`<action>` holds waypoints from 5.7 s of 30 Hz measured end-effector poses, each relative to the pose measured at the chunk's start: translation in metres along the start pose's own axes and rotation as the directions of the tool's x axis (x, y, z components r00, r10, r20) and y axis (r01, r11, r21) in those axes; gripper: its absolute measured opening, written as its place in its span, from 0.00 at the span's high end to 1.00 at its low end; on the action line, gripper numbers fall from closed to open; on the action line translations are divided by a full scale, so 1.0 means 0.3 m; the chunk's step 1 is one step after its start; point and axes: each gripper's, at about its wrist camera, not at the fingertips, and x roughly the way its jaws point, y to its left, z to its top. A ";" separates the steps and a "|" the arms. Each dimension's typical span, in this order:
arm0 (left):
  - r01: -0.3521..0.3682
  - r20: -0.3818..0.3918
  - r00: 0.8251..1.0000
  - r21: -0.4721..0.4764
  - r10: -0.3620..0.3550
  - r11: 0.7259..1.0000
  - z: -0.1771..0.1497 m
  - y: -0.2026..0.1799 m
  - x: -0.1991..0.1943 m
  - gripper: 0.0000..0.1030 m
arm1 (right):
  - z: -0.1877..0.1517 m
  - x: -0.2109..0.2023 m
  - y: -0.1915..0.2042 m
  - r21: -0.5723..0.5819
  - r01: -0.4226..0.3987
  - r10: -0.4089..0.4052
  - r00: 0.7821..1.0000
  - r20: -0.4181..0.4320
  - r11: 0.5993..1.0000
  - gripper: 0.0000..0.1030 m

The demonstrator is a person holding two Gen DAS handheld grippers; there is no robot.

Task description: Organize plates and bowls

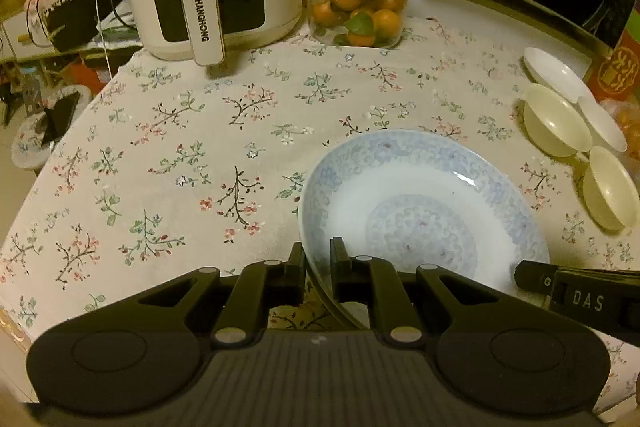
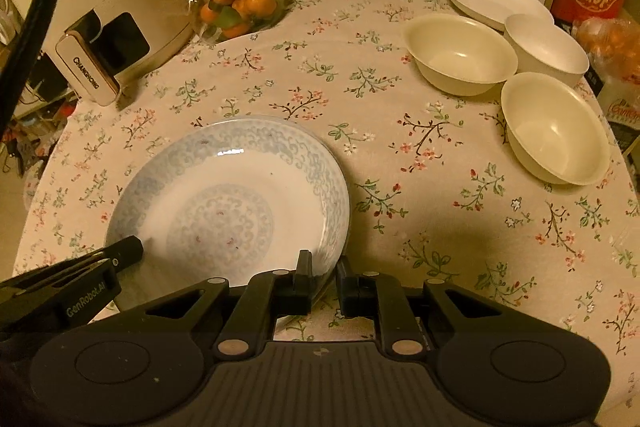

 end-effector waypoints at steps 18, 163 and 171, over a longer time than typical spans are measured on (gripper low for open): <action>-0.077 0.013 0.997 0.053 0.076 0.996 -0.017 -0.039 0.021 0.89 | -0.027 0.023 0.059 -0.062 0.094 -0.092 0.995 0.036 0.994 0.85; 0.429 0.058 0.903 -0.046 -0.426 0.902 0.676 -0.893 0.378 0.92 | 0.678 0.173 -1.126 0.539 -0.228 0.066 0.951 0.303 0.811 0.91; 0.427 0.072 0.903 -0.047 -0.423 0.903 0.588 -0.823 0.231 0.92 | 0.627 0.036 -1.058 0.491 -0.196 0.050 0.954 0.294 0.849 0.91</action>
